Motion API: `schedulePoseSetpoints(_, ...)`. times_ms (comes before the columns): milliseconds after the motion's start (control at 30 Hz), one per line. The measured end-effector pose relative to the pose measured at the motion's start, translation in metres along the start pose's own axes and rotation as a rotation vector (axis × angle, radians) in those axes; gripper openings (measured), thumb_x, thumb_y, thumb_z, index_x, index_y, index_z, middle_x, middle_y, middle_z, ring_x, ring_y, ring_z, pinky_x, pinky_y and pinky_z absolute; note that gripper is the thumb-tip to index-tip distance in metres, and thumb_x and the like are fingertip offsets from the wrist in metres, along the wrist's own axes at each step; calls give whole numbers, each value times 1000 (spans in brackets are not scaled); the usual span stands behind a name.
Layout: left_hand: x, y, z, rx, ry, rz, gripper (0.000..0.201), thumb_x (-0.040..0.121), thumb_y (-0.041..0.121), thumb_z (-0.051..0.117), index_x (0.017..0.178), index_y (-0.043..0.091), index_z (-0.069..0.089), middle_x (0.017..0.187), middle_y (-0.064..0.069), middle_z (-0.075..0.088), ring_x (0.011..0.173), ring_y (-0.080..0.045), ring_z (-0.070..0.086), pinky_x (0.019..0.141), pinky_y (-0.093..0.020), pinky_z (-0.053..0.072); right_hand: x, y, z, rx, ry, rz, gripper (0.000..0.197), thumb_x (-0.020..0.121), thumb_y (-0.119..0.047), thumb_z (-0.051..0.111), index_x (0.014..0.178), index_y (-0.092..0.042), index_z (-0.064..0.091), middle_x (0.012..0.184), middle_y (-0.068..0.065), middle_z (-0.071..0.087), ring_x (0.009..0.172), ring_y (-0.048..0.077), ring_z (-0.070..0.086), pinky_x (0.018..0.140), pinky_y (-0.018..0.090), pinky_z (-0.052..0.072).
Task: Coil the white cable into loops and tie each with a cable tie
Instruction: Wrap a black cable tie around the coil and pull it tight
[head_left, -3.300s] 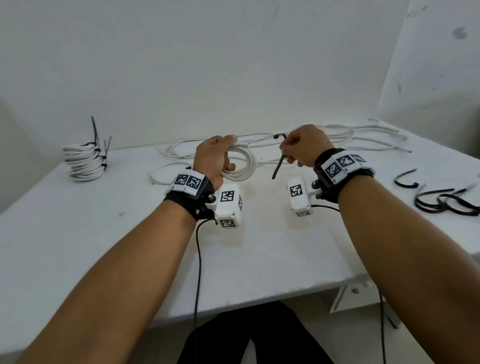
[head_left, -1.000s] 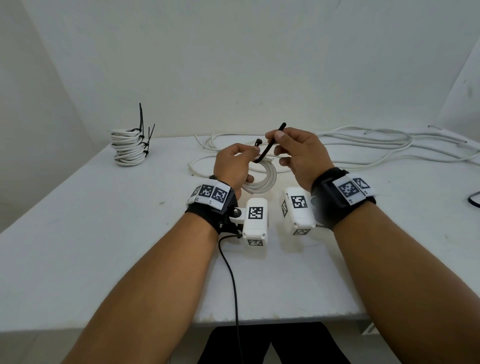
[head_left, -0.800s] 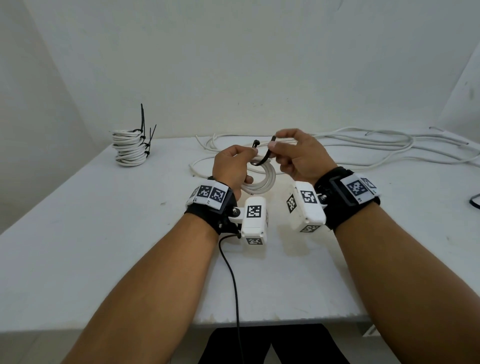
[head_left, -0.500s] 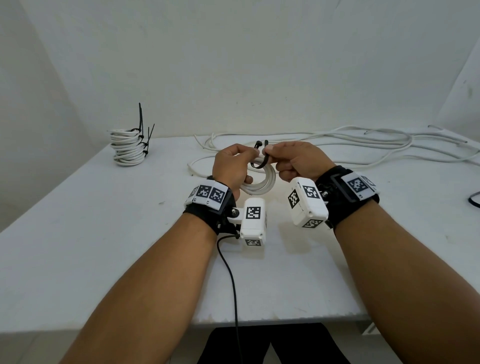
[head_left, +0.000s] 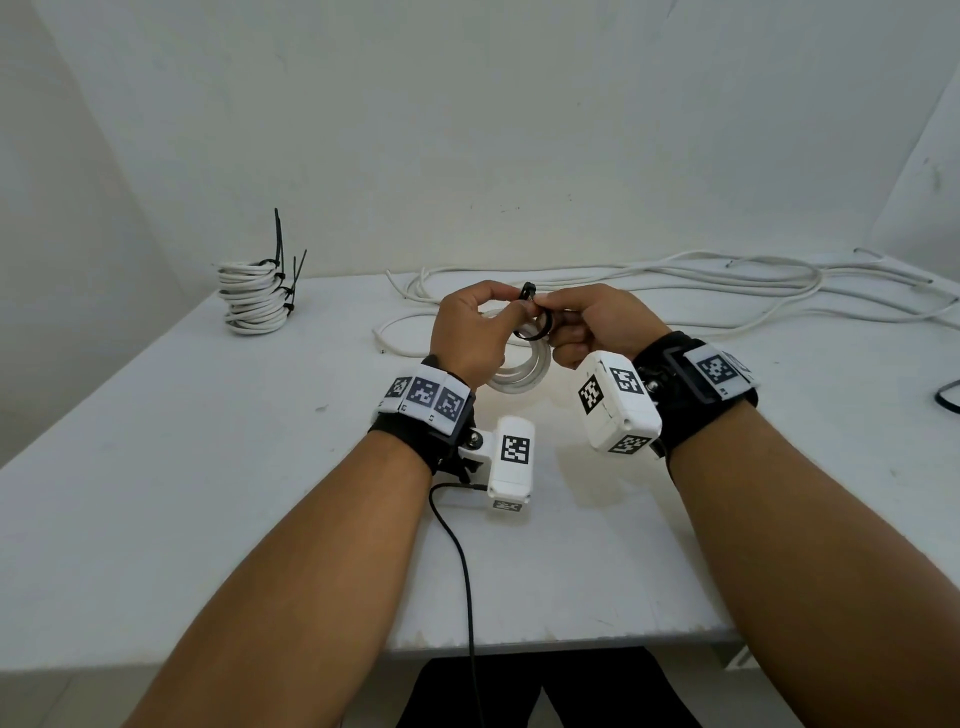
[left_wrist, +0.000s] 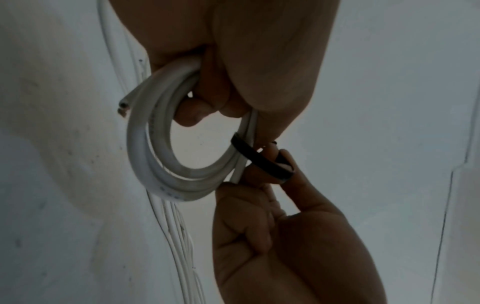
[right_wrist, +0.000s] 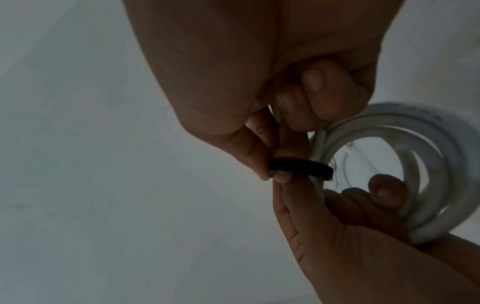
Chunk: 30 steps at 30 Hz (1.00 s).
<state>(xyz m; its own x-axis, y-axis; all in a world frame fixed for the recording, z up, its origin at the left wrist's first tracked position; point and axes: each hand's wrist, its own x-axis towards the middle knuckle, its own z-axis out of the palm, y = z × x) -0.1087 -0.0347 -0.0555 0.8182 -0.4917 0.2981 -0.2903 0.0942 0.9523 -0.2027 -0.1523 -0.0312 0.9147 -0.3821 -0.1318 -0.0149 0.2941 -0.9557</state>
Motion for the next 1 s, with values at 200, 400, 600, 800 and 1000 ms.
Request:
schedulePoseSetpoints(200, 2, 0, 1, 121, -5, 143, 10, 85, 14, 68, 86, 22, 74, 61, 17, 64, 49, 3, 51, 53, -21, 37, -2, -2, 0, 49, -28, 24, 22, 92, -13, 53, 75, -7, 63, 61, 0, 54, 45, 6, 27, 43, 16, 20)
schedulePoseSetpoints(400, 6, -2, -4, 276, -17, 273, 5, 82, 23, 70, 80, 27, 72, 76, 10, 72, 76, -11, 67, 73, -31, 53, 1, 1, 2, 89, -17, 49, 23, 96, -13, 54, 77, -5, 64, 60, 0, 54, 44, 5, 31, 40, 15, 27)
schedulePoseSetpoints(600, 9, -2, -8, 175, 23, 213, 3, 84, 21, 71, 82, 23, 73, 66, 15, 67, 61, -1, 60, 60, -22, 45, -1, 3, 7, -73, -83, -91, 12, 92, -18, 65, 89, -7, 65, 73, 4, 63, 54, 8, 44, 48, 18, 35)
schedulePoseSetpoints(800, 6, 4, -13, 65, -42, 88, 5, 85, 18, 72, 81, 16, 69, 68, -4, 68, 58, -22, 47, 53, -29, 38, 1, 0, -3, -38, 14, -153, 12, 85, -12, 72, 76, -9, 64, 76, 6, 64, 55, 7, 47, 49, 14, 40)
schedulePoseSetpoints(1000, -1, 4, -9, 169, -135, 120, 12, 87, 8, 65, 78, 16, 69, 54, 12, 58, 46, -4, 47, 46, -14, 37, 0, 3, -1, -139, -104, -111, 28, 66, -33, 85, 80, -11, 75, 88, 13, 58, 58, 7, 47, 53, 13, 43)
